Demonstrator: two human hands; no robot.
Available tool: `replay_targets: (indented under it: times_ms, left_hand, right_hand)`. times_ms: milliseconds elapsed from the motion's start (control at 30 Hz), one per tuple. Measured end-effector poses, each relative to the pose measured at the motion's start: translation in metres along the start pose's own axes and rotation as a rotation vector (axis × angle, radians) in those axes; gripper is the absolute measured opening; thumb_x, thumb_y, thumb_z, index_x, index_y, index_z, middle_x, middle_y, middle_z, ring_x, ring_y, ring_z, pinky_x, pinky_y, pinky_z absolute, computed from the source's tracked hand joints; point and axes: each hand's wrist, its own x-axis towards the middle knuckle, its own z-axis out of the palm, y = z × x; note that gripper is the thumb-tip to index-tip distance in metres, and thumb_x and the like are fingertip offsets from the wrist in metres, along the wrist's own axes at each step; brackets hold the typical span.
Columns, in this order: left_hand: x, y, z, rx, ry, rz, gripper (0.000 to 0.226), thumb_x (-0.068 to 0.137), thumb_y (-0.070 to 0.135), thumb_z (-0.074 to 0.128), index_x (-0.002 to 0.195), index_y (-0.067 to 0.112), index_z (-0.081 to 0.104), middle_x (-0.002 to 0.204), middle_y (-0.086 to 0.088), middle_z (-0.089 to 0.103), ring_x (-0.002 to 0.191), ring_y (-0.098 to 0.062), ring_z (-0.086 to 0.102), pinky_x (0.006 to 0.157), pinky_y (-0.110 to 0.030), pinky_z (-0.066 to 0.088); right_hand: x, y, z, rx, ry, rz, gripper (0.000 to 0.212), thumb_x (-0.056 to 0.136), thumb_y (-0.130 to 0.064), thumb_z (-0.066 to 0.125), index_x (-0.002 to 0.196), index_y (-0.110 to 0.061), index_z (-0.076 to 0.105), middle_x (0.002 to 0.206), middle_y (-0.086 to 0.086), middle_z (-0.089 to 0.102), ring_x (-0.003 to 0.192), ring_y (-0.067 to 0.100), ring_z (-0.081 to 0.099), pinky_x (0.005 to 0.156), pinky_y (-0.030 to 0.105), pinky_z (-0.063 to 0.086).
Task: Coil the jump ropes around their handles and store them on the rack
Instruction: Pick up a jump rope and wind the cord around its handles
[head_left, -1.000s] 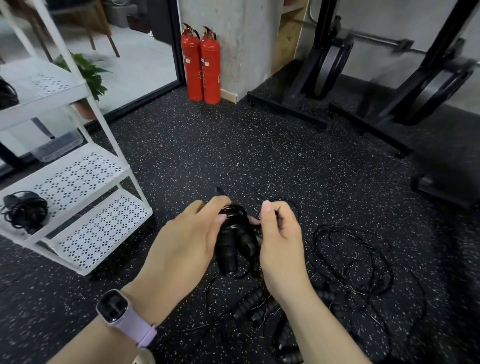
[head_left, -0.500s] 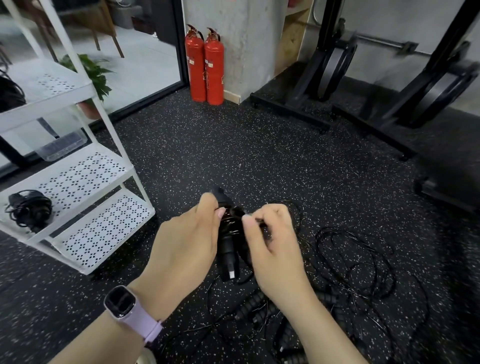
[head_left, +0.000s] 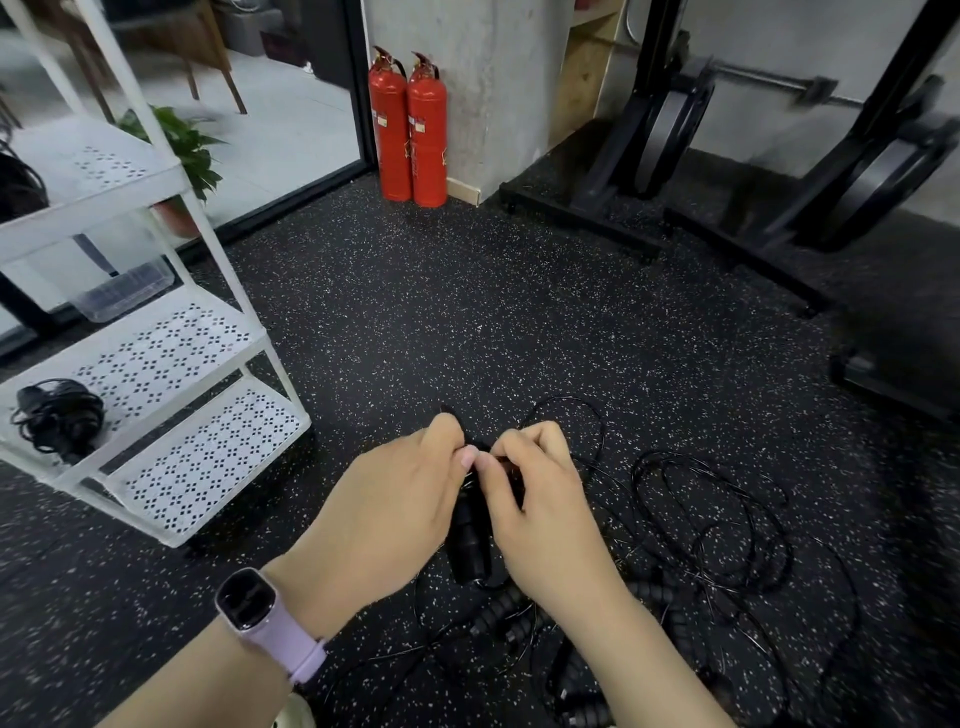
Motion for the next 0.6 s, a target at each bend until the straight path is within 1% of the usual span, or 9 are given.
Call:
replay_targets:
  times_ms: [67,167,233,300,333,400,467,533,600]
  left_hand:
    - [0.000,-0.002,-0.001,-0.072,-0.020,0.013,0.029,0.105,0.046,0.021,0.090,0.028,0.037,0.070,0.010,0.048,0.061,-0.010,0.049,0.055,-0.027,0.034]
    - [0.000,-0.005,-0.006,-0.230,0.000,-0.028,0.028,0.106,0.046,0.024,0.088,0.032,0.040,0.071,0.009,0.054,0.058,-0.009,0.048,0.053,-0.023,0.037]
    - [0.001,-0.005,-0.009,-0.355,0.029,-0.102,0.025,0.107,0.044,0.028,0.093,0.032,0.045,0.074,0.003,0.059,0.054,-0.012,0.050,0.050,-0.026,0.040]
    - [0.003,-0.005,-0.010,-0.468,0.029,-0.181,0.013,0.108,0.034,0.038,0.101,0.032,0.050,0.075,0.003,0.064,0.058,-0.015,0.057,0.054,-0.028,0.046]
    - [0.003,-0.006,-0.010,-0.501,0.016,-0.205,0.010,0.108,0.029,0.043,0.103,0.032,0.051,0.073,0.007,0.066,0.059,-0.011,0.059,0.056,-0.024,0.048]
    - [0.003,-0.007,-0.012,-0.537,-0.023,-0.234,0.011,0.106,0.025,0.050,0.101,0.032,0.056,0.071,0.014,0.068,0.059,-0.002,0.060,0.062,-0.015,0.048]
    - [0.004,-0.008,-0.018,-0.555,-0.056,-0.258,0.014,0.105,0.026,0.054,0.096,0.031,0.063,0.072,0.012,0.069,0.058,0.000,0.061,0.063,-0.013,0.049]
    - [0.004,-0.009,-0.025,-0.613,-0.092,-0.292,0.013,0.103,0.027,0.056,0.096,0.028,0.067,0.076,0.005,0.072,0.060,-0.011,0.066,0.063,-0.017,0.054]
    - [0.003,-0.009,-0.031,-0.683,-0.124,-0.317,0.009,0.103,0.024,0.057,0.102,0.025,0.066,0.080,-0.005,0.072,0.068,-0.023,0.070,0.064,-0.024,0.058]
  right_hand:
    - [-0.001,0.001,0.003,0.032,0.044,0.007,0.025,0.104,-0.032,0.056,0.081,-0.023,0.054,0.099,-0.007,0.043,0.085,0.008,0.051,0.071,0.012,0.040]
    - [-0.001,0.001,0.003,0.060,0.101,-0.012,0.022,0.101,-0.038,0.059,0.084,-0.025,0.058,0.100,-0.009,0.046,0.091,0.009,0.054,0.075,0.011,0.040]
    - [0.001,0.001,0.000,0.069,0.119,-0.042,0.022,0.098,-0.042,0.060,0.084,-0.025,0.060,0.100,-0.008,0.047,0.095,0.009,0.054,0.078,0.010,0.039]
    - [0.003,0.002,-0.001,0.057,0.132,-0.075,0.022,0.097,-0.041,0.061,0.085,-0.023,0.060,0.101,-0.008,0.047,0.096,0.009,0.054,0.079,0.011,0.040]
    - [0.003,0.003,-0.001,0.051,0.132,-0.089,0.022,0.097,-0.041,0.062,0.085,-0.022,0.060,0.101,-0.009,0.047,0.097,0.010,0.054,0.079,0.011,0.040]
    - [0.002,0.004,0.000,0.042,0.128,-0.104,0.022,0.097,-0.042,0.062,0.085,-0.024,0.059,0.102,-0.013,0.045,0.098,0.010,0.054,0.079,0.012,0.040]
    - [0.002,0.003,0.000,0.036,0.127,-0.125,0.023,0.097,-0.048,0.060,0.086,-0.027,0.059,0.103,-0.016,0.044,0.100,0.010,0.054,0.079,0.011,0.041]
    - [0.002,0.003,0.000,0.026,0.133,-0.166,0.023,0.096,-0.048,0.060,0.086,-0.027,0.059,0.105,-0.016,0.045,0.101,0.010,0.055,0.082,0.010,0.041]
    - [0.003,0.003,0.001,0.017,0.132,-0.204,0.023,0.096,-0.045,0.061,0.085,-0.026,0.059,0.107,-0.015,0.046,0.103,0.009,0.055,0.085,0.010,0.040]
